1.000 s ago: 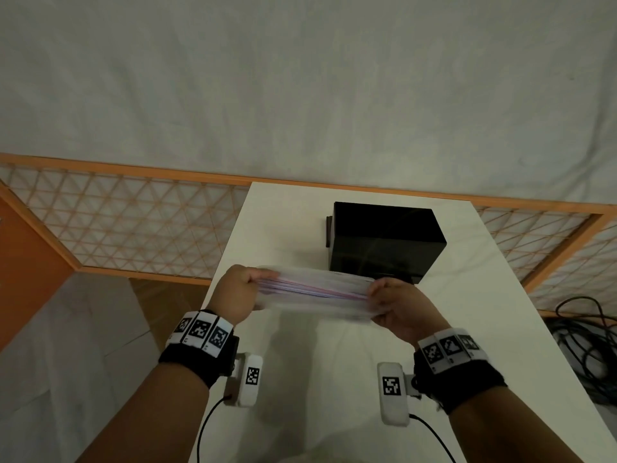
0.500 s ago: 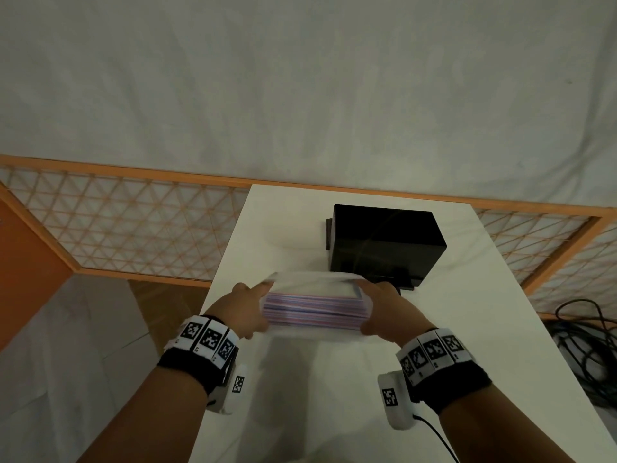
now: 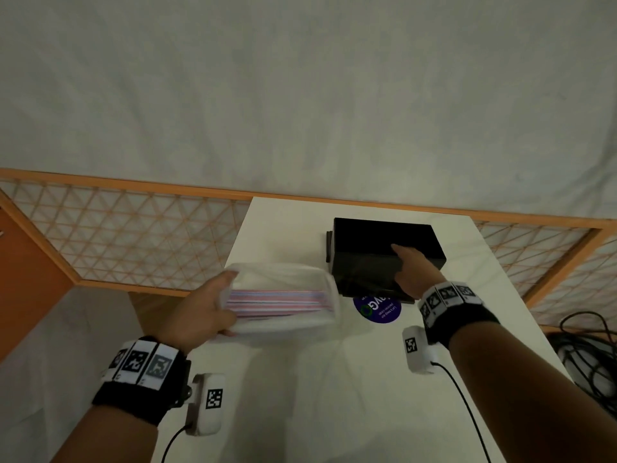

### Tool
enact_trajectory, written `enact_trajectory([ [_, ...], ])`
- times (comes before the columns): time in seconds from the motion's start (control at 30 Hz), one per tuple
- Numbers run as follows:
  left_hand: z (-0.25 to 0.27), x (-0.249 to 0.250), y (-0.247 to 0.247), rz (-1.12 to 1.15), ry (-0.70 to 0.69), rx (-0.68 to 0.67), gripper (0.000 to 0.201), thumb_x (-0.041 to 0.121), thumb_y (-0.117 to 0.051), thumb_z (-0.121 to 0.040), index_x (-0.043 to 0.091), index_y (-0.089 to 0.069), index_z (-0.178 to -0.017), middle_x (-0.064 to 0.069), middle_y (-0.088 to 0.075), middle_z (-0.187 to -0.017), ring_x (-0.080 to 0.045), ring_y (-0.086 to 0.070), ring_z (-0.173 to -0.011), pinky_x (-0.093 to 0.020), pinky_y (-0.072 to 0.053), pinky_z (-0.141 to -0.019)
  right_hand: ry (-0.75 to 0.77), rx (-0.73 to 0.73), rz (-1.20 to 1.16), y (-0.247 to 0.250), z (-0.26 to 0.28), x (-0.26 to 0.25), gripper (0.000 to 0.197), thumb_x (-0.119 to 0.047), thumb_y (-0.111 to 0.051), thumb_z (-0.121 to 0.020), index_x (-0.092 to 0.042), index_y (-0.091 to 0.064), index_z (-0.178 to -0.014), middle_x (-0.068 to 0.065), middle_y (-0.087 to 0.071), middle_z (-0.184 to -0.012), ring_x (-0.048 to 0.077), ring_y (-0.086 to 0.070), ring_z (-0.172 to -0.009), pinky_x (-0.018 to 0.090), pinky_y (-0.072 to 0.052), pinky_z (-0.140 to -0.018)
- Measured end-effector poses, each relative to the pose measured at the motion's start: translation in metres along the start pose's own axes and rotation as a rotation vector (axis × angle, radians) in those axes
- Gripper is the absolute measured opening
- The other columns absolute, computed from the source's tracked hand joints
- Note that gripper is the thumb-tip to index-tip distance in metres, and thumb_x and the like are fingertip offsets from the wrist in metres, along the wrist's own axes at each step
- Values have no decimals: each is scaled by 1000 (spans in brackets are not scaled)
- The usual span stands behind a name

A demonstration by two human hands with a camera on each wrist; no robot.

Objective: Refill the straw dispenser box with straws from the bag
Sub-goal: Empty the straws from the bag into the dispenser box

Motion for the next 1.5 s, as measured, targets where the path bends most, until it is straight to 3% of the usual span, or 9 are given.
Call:
enact_trajectory([
  [0.17,11,28,16,286,-152,15,72,-2,-53,-64,24,-50,-130,-11,-60,-127,-29,-64,-98,-29,-58,-61,-5,125,69,-7,-5,5,31,-9,-43,-93,-16,-57,-120,12,-49,-116,36,-60,-94,38,-50,-81],
  [0.3,14,56,26,380,-288,71,65,-22,-48,-76,29,-57,-114,8,-72,-95,-8,-68,-78,-21,-55,-56,55,185,100,-22,29,1,24,-9,-46,-92,-16,-58,-112,8,-51,-110,34,-61,-87,25,-42,-53],
  [0.43,14,81,19,392,-369,46,73,-31,-31,-80,25,-54,-119,9,-71,-103,-8,-67,-88,-18,-55,-64,144,179,101,-43,88,-8,27,-11,-54,-88,-21,-63,-112,4,-56,-106,28,-66,-87,30,-47,-60],
  [0.67,2,102,-30,323,-439,-50,66,-13,-51,-75,17,-45,-133,2,-63,-110,-5,-62,-82,-21,-49,-49,329,31,20,-56,153,-17,26,-16,-56,-84,-26,-68,-104,-4,-63,-100,18,-66,-85,26,-49,-67],
  [0.83,-10,111,-48,275,-511,-80,66,20,-57,-70,25,-45,-135,-6,-55,-129,-22,-57,-108,-28,-54,-67,-97,68,-889,-8,144,15,26,7,-48,-84,-10,-64,-72,4,-64,-59,17,-64,-45,28,-45,-46],
  [1.07,-20,114,-89,78,-470,-139,44,27,-61,-73,45,-55,-113,18,-69,-101,-4,-60,-87,-18,-48,-83,-254,-350,-1392,14,95,18,76,-80,-21,-80,-27,-63,-117,7,-70,-114,31,-65,-107,46,-55,-80],
  [1.27,-22,120,-108,-22,-546,-301,19,-1,-56,-80,-7,-70,-92,23,-57,-125,13,-46,-122,-4,-34,-95,-90,-195,-1563,22,74,17,42,-41,-52,-88,-16,-62,-121,13,-65,-119,26,-69,-97,37,-60,-66],
  [1.4,-37,98,-105,179,-336,-298,25,0,-61,-74,19,-78,-77,10,-52,-135,-6,-43,-132,-32,-39,-108,-68,-30,-1595,23,58,35,44,-17,-58,-86,-4,-52,-128,24,-50,-136,41,-54,-118,48,-54,-83],
  [1.5,-47,79,-102,489,-97,-173,6,13,-66,-63,16,-62,-67,2,-56,-113,-23,-61,-102,-49,-49,-92,-103,137,-1575,26,57,44,44,-21,-60,-89,-4,-47,-128,16,-56,-128,34,-61,-108,46,-56,-80],
])
Point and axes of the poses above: each hand's wrist, its own z-axis away from the middle knuckle, its own y-axis out of the back of the hand, x = y × z, the point moved 6 cm from there along -z, towards the middle knuckle
